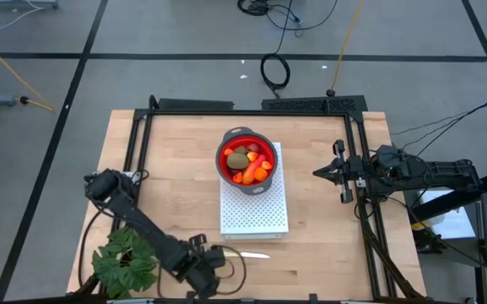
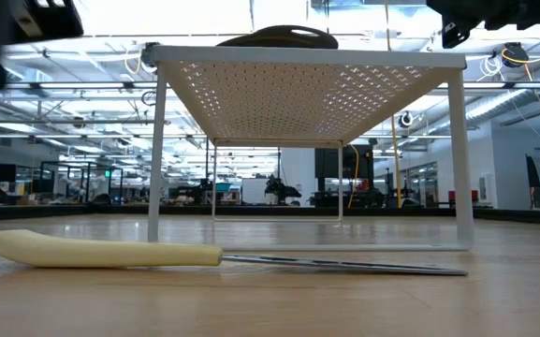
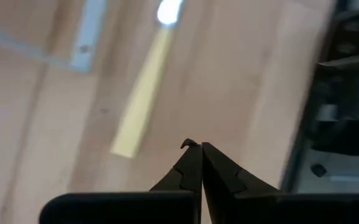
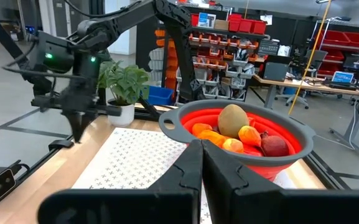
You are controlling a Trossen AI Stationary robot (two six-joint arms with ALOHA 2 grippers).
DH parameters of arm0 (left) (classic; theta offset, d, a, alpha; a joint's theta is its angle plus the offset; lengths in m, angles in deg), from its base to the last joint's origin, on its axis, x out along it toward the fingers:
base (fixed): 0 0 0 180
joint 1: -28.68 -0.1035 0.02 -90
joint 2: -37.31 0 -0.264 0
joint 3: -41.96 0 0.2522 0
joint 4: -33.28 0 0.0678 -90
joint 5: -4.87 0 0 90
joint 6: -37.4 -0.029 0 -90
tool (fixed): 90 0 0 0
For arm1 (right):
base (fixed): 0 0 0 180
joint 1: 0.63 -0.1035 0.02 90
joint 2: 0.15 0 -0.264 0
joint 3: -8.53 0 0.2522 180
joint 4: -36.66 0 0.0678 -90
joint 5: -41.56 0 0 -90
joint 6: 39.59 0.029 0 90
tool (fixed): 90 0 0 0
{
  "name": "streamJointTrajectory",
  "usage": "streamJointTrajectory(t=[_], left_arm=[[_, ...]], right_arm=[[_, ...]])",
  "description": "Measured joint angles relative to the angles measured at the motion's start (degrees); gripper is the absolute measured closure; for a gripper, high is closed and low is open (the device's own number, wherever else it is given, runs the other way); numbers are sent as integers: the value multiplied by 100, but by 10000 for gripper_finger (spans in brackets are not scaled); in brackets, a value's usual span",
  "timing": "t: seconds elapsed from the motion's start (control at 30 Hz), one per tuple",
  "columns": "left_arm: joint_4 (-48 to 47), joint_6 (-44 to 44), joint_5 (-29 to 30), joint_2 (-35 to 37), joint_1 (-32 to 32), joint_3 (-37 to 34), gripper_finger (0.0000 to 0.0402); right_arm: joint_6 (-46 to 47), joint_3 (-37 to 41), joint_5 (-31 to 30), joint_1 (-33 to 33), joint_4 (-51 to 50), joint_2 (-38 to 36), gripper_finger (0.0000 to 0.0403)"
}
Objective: Pick & Place Fruit
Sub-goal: Put the yellow knife on the shelf
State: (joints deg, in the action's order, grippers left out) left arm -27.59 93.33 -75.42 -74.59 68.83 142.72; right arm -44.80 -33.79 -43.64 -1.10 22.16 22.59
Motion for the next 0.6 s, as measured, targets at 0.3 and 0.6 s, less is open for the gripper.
streamJointTrajectory(t=[0.3,0.6], left_arm=[[118,-420,513,-67,320,-48,400],[-222,327,849,-198,358,-81,399]], right_arm=[[0,0,0,0,-4,2,403],[-7,0,0,0,-57,5,403]])
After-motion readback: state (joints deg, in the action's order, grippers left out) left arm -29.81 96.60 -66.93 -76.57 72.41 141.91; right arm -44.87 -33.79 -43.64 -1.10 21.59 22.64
